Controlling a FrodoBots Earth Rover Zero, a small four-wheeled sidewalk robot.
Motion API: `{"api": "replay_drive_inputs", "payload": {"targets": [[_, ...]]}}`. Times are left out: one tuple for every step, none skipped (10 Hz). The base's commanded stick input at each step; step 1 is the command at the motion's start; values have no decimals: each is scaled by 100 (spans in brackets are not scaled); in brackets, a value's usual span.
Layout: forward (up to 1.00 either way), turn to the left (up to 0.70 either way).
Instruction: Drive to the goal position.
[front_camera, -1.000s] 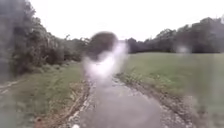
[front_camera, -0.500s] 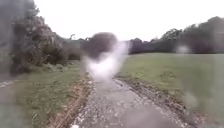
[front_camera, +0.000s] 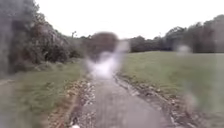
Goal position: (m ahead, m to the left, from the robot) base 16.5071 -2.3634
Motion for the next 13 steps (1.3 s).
{"api": "replay_drive_inputs", "payload": {"targets": [[85, 21], [85, 0], [85, 0], [85, 11], [85, 21], [85, 31], [85, 6], [85, 2], [85, 1], [85, 4], [85, 34], [85, 34], [85, 0]]}}
